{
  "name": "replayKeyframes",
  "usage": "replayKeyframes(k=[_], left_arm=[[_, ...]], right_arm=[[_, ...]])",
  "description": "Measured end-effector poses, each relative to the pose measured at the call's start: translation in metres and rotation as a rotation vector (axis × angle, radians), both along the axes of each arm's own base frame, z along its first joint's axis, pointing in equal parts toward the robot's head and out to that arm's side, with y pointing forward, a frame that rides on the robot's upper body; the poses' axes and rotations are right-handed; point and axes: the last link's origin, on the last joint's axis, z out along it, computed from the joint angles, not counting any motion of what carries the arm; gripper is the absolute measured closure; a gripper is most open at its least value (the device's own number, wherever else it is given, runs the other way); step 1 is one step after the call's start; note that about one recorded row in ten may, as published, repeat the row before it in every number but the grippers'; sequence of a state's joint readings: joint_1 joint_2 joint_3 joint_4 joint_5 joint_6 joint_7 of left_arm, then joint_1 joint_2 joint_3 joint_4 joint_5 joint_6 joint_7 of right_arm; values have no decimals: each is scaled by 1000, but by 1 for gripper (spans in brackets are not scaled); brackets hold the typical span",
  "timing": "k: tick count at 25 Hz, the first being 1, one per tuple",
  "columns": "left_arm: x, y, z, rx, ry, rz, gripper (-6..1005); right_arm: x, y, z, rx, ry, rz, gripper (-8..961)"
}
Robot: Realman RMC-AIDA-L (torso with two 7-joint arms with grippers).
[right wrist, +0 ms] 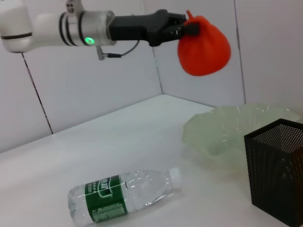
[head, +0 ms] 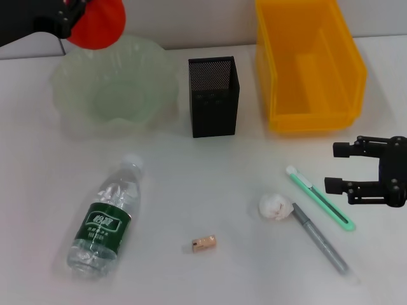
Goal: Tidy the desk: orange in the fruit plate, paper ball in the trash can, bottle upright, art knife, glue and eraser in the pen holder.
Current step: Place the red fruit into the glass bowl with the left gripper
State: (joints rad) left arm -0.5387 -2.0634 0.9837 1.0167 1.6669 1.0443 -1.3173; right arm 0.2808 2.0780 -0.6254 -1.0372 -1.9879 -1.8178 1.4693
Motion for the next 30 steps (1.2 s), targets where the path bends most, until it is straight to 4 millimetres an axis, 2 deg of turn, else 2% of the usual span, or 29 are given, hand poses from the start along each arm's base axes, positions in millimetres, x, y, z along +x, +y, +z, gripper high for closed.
replayKeyframes(k=[7,13,18,23,30], left_arm=[[-16,14,-15,1,-28,69,831],[-29,21,-44,-8,-10,128,831],[-39,25,-54,22,2,170,830],[-47,29,-54,57,13,221,830],[-51,30,-62,58,26,245,830]], right_arm=[[-2,2,-2,-6,8,4,194],[-4,5,-4,-10,15,8,195],[-5,5,-4,-12,18,9,195],[-6,6,-5,-16,21,11,196],[-8,8,-7,-22,29,14,196]])
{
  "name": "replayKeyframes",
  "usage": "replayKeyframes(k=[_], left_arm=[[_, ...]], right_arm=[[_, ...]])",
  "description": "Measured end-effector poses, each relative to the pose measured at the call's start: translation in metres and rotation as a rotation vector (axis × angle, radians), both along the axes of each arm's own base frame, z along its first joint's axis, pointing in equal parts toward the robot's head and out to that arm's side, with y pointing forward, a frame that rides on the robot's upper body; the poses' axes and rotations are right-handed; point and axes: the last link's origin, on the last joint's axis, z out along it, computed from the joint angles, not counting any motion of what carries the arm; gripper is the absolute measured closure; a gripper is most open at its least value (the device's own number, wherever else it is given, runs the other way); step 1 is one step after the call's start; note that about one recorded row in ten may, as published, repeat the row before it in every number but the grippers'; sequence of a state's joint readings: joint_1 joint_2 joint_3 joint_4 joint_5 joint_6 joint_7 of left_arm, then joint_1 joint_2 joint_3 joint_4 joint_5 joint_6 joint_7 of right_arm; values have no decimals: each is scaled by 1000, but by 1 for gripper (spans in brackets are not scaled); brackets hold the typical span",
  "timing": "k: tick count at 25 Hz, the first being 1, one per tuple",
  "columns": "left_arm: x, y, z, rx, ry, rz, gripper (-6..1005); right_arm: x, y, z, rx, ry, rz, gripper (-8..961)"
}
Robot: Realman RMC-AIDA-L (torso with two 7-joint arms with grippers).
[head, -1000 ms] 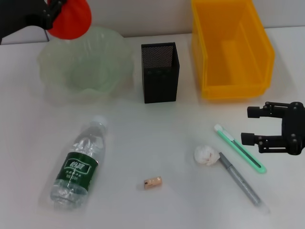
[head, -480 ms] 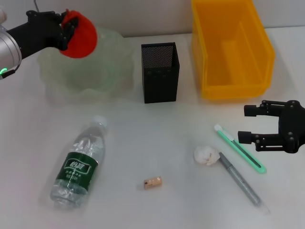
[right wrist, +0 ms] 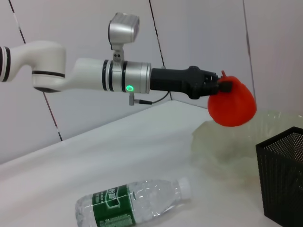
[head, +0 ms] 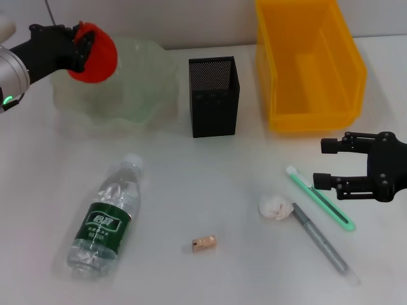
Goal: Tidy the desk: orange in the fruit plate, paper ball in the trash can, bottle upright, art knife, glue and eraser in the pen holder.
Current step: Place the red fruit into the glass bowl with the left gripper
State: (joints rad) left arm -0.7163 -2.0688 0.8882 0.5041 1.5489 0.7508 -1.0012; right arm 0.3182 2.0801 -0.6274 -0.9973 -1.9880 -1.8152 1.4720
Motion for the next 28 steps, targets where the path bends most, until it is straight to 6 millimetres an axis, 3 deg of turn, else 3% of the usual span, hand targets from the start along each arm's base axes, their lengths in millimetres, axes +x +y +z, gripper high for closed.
replayKeyframes(k=[4,22,28], left_arm=[[1,1,-11,-6,10,8,830],[-1,7,-15,22,-1,65,829],[-3,8,-14,62,-3,68,702]], right_arm=[[-1,2,-2,-4,7,-1,197],[-5,6,-6,-14,22,7,199],[-7,8,-7,-16,24,12,199]])
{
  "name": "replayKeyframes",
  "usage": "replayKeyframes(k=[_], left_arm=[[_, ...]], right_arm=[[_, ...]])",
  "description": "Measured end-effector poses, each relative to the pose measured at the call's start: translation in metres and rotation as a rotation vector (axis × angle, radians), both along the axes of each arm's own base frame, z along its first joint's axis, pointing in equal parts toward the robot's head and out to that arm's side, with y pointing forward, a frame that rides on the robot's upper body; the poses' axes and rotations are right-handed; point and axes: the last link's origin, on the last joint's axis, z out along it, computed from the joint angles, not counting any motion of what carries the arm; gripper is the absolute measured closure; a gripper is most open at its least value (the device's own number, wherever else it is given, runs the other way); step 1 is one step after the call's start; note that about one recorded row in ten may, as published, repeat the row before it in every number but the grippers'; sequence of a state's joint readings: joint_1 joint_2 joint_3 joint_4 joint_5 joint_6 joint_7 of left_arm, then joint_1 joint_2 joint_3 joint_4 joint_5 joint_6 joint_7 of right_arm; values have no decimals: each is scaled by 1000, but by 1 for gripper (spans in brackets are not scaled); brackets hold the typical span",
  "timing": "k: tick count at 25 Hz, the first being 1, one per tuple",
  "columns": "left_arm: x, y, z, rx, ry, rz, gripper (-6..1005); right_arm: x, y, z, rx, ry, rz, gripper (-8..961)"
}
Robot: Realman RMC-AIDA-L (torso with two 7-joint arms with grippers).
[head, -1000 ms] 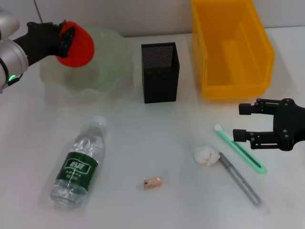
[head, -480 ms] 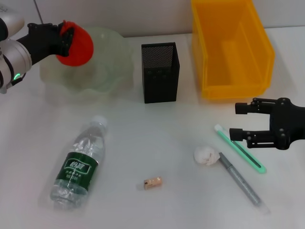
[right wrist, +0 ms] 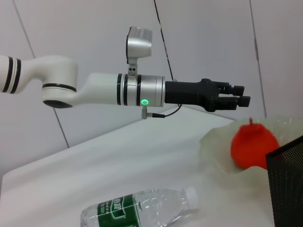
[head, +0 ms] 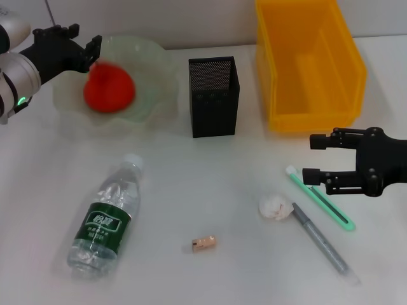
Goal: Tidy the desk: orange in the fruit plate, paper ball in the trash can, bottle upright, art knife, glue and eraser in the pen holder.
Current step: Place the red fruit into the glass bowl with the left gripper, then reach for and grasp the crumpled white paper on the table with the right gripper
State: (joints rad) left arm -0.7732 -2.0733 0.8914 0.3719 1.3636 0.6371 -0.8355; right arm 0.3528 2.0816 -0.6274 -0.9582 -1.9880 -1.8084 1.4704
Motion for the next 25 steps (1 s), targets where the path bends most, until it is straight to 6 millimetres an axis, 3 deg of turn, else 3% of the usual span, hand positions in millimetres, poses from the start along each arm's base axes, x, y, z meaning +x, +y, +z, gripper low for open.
replayKeyframes(k=[5,9,15,25], left_arm=[[-1,0,0,14,-14,6,553],[-2,0,0,17,-19,9,311],[-1,-3,1,6,-33,-13,144],[23,-25,15,-96,-118,-141,145]], right_arm=[[0,0,-1,-1,2,1,200],[0,0,-2,-3,5,2,200],[0,0,-3,-3,8,6,201],[4,-2,-2,4,7,-9,202]])
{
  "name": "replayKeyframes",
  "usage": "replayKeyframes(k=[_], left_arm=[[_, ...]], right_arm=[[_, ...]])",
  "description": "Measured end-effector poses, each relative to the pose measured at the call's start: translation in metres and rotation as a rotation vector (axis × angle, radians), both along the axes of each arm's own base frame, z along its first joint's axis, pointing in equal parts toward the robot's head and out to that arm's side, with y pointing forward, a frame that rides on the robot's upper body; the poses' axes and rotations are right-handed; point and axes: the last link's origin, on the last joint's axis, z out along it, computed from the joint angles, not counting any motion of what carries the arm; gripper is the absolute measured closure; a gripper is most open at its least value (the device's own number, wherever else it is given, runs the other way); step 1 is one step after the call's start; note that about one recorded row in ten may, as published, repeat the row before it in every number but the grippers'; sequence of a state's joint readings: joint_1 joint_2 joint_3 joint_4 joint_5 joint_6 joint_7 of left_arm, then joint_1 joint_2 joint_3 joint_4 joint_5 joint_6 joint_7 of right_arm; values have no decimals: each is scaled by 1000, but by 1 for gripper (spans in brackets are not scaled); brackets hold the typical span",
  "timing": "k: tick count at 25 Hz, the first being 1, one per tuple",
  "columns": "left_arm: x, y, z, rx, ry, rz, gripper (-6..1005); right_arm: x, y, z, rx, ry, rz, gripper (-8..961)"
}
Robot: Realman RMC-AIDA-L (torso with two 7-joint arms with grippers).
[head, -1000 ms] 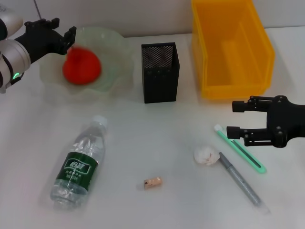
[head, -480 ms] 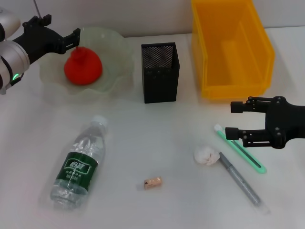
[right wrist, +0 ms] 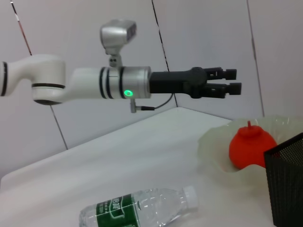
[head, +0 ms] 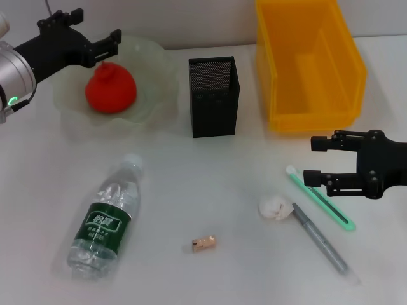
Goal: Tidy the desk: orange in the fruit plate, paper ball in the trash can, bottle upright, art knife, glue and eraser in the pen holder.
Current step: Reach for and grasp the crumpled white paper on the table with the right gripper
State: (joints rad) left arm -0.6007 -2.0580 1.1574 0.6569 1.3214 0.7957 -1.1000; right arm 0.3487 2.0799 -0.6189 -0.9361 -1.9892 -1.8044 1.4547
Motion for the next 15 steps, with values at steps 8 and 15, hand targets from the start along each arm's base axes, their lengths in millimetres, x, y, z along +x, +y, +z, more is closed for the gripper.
replayKeyframes(k=[8,15], left_arm=[[28,-27,11,-127,3,-142,145],[38,-56,22,-261,-20,-241,146]], right_arm=[[3,1,-1,7,-17,-15,203],[5,2,-1,7,-40,-20,204]])
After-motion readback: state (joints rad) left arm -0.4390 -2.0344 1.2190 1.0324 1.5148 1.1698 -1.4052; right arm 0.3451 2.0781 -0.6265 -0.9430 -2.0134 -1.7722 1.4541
